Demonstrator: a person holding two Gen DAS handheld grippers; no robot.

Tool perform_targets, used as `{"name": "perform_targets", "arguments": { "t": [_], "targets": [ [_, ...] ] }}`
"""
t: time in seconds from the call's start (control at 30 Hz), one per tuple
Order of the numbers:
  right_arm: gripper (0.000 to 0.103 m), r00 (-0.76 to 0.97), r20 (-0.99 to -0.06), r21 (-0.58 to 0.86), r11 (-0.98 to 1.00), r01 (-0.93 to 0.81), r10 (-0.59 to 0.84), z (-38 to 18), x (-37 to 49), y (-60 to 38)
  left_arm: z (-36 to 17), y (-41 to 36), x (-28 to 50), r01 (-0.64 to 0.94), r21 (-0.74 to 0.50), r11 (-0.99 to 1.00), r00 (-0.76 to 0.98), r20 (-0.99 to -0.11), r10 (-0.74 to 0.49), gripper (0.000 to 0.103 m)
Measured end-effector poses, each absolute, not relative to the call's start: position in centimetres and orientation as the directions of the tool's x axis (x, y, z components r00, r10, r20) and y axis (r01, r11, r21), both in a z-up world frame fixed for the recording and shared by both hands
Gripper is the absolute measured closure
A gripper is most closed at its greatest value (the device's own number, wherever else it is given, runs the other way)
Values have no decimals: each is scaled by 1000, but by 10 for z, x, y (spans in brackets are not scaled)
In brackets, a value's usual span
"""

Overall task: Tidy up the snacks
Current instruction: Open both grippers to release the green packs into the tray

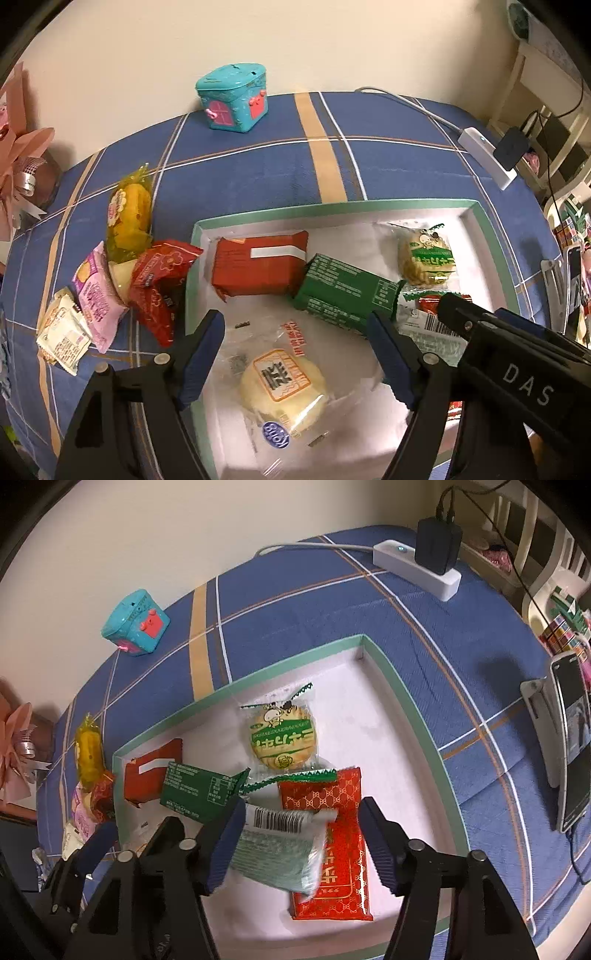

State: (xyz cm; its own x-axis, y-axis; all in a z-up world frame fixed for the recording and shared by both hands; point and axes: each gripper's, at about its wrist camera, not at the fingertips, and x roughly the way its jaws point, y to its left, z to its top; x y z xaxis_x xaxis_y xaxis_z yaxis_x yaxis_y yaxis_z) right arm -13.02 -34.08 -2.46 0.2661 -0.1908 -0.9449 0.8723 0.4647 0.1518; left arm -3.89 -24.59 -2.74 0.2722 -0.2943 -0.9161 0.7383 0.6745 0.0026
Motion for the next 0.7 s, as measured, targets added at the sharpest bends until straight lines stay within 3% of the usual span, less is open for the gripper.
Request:
{"name": "perform_targets", "arguments": {
  "t": [0.63,0.7],
  "targets": [
    [28,246,-947,108,513,851,-208,-18,-115,-327,-25,-193,15,537,57,841,307,-942,-133,20],
    [28,243,-947,100,523,846,-211,-17,-112,-324,-24,-184,21,504,48,863,305,-944,-125,14]
  ]
}}
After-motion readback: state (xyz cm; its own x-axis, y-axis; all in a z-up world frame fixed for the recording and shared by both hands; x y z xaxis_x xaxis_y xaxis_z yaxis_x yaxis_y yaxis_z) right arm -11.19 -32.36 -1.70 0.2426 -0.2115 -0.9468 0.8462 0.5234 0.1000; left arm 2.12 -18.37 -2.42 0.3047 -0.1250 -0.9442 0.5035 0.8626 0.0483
